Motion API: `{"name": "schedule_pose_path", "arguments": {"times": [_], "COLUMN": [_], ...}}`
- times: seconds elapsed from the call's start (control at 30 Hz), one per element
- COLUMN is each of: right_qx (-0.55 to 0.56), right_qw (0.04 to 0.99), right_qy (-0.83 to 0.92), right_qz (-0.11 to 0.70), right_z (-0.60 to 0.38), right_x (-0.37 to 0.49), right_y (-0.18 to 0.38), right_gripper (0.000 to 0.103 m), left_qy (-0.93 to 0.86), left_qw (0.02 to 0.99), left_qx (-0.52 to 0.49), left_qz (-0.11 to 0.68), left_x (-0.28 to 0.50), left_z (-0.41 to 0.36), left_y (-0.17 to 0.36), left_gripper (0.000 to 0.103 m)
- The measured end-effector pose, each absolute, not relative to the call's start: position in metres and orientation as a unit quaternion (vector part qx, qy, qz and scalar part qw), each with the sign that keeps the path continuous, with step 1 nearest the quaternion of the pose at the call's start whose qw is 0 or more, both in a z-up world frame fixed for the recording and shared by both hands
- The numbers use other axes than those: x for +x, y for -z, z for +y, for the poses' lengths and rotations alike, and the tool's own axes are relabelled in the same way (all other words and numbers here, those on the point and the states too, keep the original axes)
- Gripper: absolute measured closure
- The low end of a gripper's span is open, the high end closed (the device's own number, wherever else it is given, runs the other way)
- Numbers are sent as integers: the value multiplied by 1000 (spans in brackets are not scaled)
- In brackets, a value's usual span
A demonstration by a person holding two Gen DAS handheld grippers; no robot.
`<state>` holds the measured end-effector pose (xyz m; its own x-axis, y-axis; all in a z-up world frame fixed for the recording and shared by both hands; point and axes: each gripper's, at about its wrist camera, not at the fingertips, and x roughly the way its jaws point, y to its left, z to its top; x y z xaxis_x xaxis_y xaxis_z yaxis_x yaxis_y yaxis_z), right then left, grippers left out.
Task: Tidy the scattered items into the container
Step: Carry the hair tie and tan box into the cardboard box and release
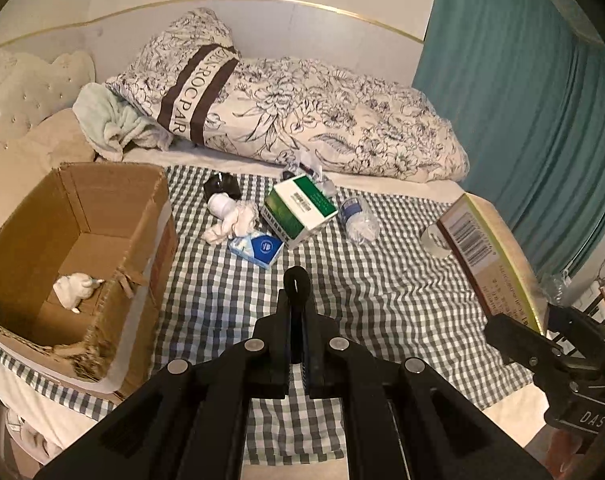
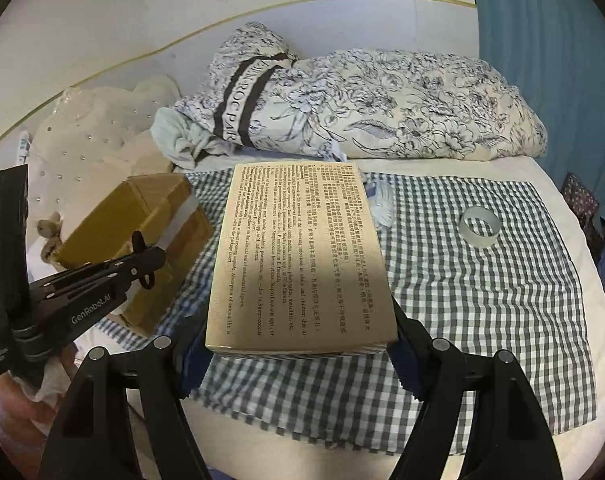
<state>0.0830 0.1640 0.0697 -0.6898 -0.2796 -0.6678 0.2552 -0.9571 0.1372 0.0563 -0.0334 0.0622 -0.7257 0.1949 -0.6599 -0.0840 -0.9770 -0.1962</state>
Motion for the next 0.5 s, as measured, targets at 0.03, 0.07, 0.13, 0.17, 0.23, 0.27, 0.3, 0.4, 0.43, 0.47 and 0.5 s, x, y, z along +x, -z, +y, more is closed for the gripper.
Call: {"name": "schedule_pose_path", "arguments": {"times": [0.03,0.07,0.13,0.17,0.23,0.27,0.3,0.4,0.43,0.47,0.5], "right_qx": [363,361,357,355,354,353,352,349,349,350,351], "right_qw": [147,149,155,158,164,167,171,183,188,194,198], "right_qy": [920,921,921,921,921,920,920,919,918,917,915], "right_qz": [-15,-13,-12,-11,-8,-6,-3,1,2,3,4], "right_z": [161,156,148,143,134,128,120,99,93,84,77], "right_x": [83,84,83,82,79,76,74,66,63,59,56], "right_y": [-73,-77,-83,-87,-92,-94,-97,-102,-102,-103,-103], "right_gripper": [29,29,29,29,29,29,29,29,29,29,29], "left_qy": [-926,-927,-927,-926,-926,-925,-925,-925,-926,-926,-927], "left_qw": [76,75,71,70,69,68,65,55,52,48,41], "left_qx": [-362,-360,-360,-361,-361,-361,-361,-362,-362,-361,-359], "left_qz": [-77,-78,-81,-83,-93,-97,-99,-100,-100,-100,-103], "left_x": [57,57,56,55,54,53,52,48,46,45,43], "left_z": [-36,-39,-46,-50,-62,-69,-75,-96,-103,-109,-120], "left_y": [-65,-70,-76,-79,-84,-87,-89,-95,-97,-98,-101], "left_gripper": [99,99,99,99,99,99,99,99,99,99,99]}}
